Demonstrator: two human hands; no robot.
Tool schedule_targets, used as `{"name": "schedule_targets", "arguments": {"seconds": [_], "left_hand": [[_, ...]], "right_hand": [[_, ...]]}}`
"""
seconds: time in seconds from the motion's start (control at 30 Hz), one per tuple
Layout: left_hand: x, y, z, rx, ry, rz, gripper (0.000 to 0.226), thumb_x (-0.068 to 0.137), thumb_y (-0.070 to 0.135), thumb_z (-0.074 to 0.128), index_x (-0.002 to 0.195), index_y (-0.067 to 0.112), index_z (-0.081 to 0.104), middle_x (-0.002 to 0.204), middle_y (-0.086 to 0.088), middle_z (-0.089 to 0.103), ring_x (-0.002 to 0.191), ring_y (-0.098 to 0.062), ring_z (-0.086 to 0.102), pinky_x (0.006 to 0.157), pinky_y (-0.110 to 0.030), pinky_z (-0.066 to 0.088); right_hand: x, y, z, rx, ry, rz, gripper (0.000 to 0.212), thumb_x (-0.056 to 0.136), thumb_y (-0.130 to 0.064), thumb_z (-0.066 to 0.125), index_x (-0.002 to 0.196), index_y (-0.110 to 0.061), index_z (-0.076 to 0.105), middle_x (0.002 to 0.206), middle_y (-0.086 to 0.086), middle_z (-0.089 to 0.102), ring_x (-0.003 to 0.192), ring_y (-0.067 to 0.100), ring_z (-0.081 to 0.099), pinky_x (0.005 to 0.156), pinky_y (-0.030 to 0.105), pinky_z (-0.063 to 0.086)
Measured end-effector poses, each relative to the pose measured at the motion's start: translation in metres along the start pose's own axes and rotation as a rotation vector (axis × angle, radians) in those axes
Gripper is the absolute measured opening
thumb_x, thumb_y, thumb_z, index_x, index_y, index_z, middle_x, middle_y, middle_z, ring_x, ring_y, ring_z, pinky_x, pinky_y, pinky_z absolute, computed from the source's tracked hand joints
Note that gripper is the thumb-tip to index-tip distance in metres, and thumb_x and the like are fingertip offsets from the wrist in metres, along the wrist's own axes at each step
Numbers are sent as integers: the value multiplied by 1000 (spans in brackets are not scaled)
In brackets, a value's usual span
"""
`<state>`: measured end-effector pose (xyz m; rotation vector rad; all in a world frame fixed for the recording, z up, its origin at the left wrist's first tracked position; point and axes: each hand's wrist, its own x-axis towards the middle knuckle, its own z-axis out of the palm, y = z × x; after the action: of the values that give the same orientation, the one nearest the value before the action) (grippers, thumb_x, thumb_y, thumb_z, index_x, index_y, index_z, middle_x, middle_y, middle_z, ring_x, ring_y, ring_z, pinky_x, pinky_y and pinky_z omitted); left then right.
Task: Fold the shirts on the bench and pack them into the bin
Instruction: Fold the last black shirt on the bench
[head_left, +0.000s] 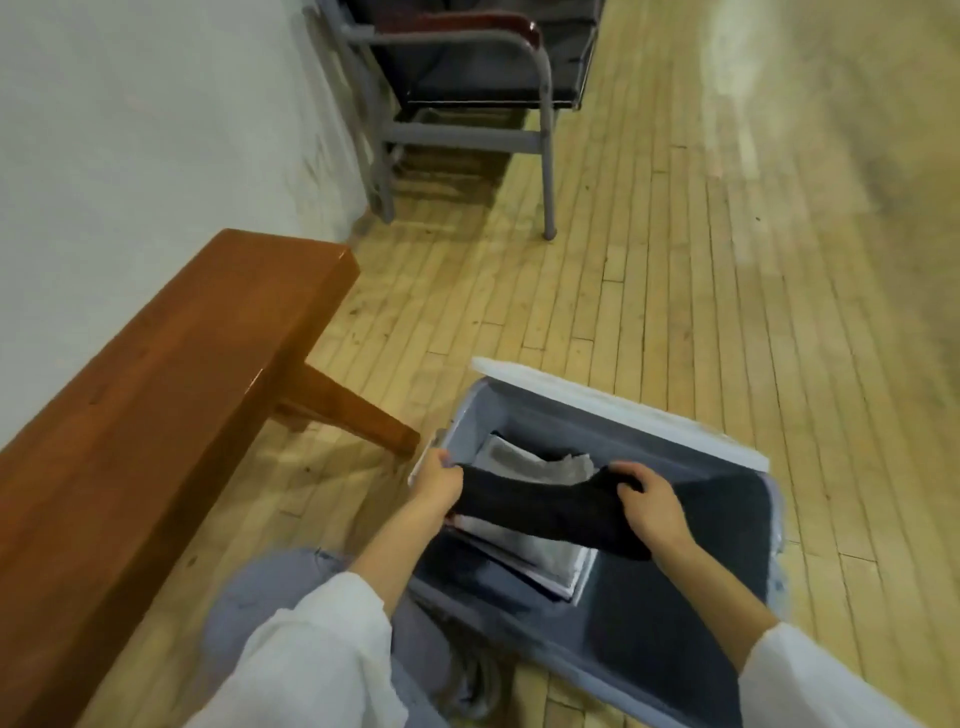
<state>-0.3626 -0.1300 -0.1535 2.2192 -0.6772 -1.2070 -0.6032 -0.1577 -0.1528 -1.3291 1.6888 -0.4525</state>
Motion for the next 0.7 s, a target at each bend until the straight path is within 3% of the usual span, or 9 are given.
{"name": "schedule_targets", "arguments": {"seconds": [0.07,0.2,0.27,0.33,0.4,0.5,0.57,0.63,0.7], "left_hand": [[13,-8,17,99,-65,7,31,98,13,41,129,15,42,123,-11,47,105,-28,50,89,-40,49],[44,0,29,243,-18,144,35,99,15,44,134,16,42,127,-5,49,114,-24,51,85,-26,39],[60,9,32,271,30,240,36,99,19,43,135,21,42,128,-5,53,115,-24,53,92,-33,45],[71,15,34,283,67,323,37,100,19,40,137,22,41,116,-7,60,106,-24,58,87,-37,49],[78,15,38,356,124,402,37,101,20,37,138,22,40,108,-7,63,100,-24,61,80,-36,49],[99,-4,51,606,180,422,41,102,18,36,142,21,34,128,-9,54,109,-24,58,80,-33,47],[114,-31,62,827,61,422,52,99,8,39,148,18,24,144,-13,39,109,-21,59,80,-31,49],[123,-58,68,1001,-63,384,66,94,0,45,150,18,15,152,-17,23,122,-26,51,88,-33,49],[128,-78,73,1155,-129,359,76,89,-3,49,151,17,11,150,-17,19,130,-31,40,96,-35,44]], "right_hand": [[7,24,8,3,-17,59,34,95,-2,40,117,-18,61,127,6,59,97,16,53,78,27,40],[23,31,22,24,39,51,33,96,-4,40,116,-18,62,121,2,63,100,17,57,79,24,40],[34,20,26,67,114,22,32,98,-6,40,118,-18,61,108,-2,63,82,8,55,75,24,40],[44,13,32,132,198,13,30,99,-8,40,118,-19,60,93,-10,58,69,4,48,70,25,39],[51,12,43,176,255,3,29,99,-10,41,120,-20,59,100,-10,59,80,7,52,73,24,39],[60,38,77,169,257,79,33,99,-11,41,128,-20,54,128,0,57,112,20,55,88,29,42],[61,64,101,110,165,191,38,99,-9,42,135,-18,46,143,6,43,123,26,49,96,34,39],[59,84,120,55,30,310,48,95,-4,46,141,-18,39,153,12,21,128,33,43,101,39,39],[60,97,133,-94,50,294,53,91,-1,51,140,-16,39,154,15,15,132,36,36,106,44,37]]}}
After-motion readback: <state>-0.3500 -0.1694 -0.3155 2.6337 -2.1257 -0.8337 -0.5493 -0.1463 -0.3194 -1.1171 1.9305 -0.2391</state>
